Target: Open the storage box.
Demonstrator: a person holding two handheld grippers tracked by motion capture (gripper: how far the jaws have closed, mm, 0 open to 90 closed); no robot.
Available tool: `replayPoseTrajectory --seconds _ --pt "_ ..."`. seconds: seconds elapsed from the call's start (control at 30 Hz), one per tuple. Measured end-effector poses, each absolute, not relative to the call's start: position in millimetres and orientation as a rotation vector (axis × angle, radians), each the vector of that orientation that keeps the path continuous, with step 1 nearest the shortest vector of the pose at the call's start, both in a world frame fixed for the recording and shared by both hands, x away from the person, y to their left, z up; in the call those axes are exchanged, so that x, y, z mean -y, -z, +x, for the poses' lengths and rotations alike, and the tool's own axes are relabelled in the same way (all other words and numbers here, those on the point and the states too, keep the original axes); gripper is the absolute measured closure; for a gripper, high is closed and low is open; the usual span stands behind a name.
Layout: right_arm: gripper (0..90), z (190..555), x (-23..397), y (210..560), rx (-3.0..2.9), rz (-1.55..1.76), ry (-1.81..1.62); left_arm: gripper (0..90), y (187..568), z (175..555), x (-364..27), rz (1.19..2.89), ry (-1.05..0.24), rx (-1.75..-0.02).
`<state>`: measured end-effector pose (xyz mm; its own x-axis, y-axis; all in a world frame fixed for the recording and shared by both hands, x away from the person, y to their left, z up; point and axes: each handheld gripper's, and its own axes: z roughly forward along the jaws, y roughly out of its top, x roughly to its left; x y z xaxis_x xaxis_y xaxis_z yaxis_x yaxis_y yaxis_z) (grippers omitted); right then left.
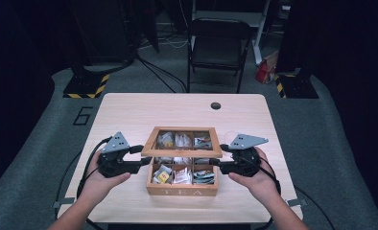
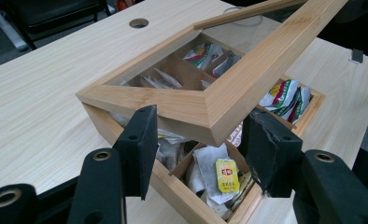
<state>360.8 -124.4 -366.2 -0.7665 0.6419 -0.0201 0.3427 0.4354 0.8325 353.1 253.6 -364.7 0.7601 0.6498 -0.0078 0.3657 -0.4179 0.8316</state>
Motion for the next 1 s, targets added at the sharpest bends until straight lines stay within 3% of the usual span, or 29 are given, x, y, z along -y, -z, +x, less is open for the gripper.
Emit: replayPoseTrajectory --seconds 0.5,1.0 --pt "41.7 372.7 125.0 351.8 -2.364 0.868 -1.267 48.4 357.1 363.6 -254.3 2.037 -0.435 -0.735" --pt "43.5 385.4 125.3 337.1 -2.356 0.877 -1.283 48.4 382.7 411.0 -252.0 2.031 -0.435 -0.804"
